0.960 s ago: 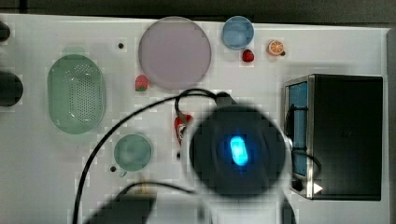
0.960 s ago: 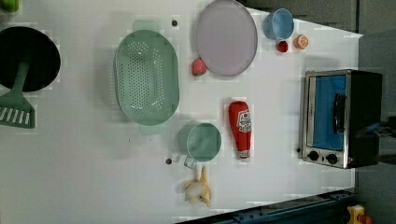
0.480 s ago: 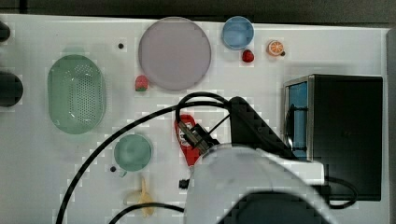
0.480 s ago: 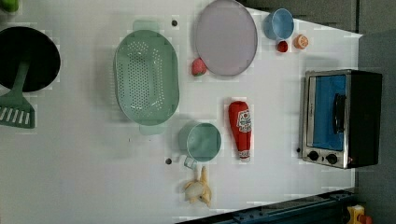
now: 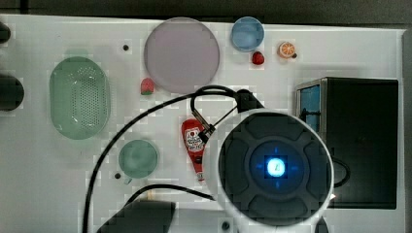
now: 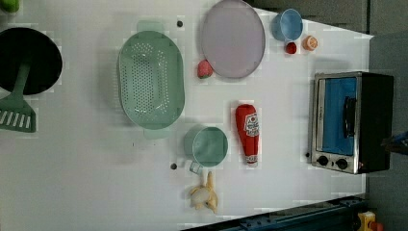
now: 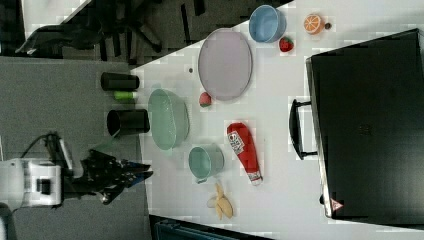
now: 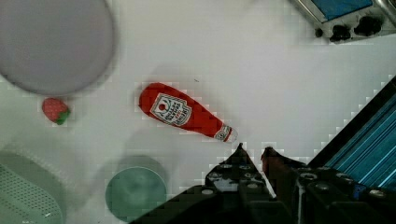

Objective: Flap open oven.

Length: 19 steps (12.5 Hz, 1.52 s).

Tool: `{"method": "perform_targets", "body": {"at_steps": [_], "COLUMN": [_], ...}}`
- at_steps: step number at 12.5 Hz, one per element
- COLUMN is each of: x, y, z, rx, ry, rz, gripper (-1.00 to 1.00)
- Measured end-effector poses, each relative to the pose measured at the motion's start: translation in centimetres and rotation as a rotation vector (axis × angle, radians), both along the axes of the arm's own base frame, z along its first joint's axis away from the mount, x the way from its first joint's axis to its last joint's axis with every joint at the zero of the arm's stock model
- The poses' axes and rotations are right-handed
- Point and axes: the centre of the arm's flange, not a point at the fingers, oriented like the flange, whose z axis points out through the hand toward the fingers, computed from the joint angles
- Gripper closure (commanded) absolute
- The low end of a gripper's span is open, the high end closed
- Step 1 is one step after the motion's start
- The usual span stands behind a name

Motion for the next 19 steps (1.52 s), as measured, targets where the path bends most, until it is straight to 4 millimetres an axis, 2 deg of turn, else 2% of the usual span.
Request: {"method": "perform_targets", "body": {"at_steps": [2, 6, 10, 13, 15, 19], "x": [-0.1, 0.6, 1.4, 1.4, 1.7, 2.1], "y": [-1.1, -4.3, -9.7, -14.7, -17.8, -21.2], "z": [-1.8, -4.7, -9.6, -13.7, -15.6, -19.5], "rx": [0.007, 0.024, -0.039, -0.046, -0.077, -0.107], "ry": [0.02, -0.017, -0.077, -0.097, -0.102, -0.089], "rz": [0.031, 0.206, 0.424, 0.521, 0.575, 0.601], "gripper": [0.65, 0.65, 0.65, 0.65, 0.65, 0.65]}}
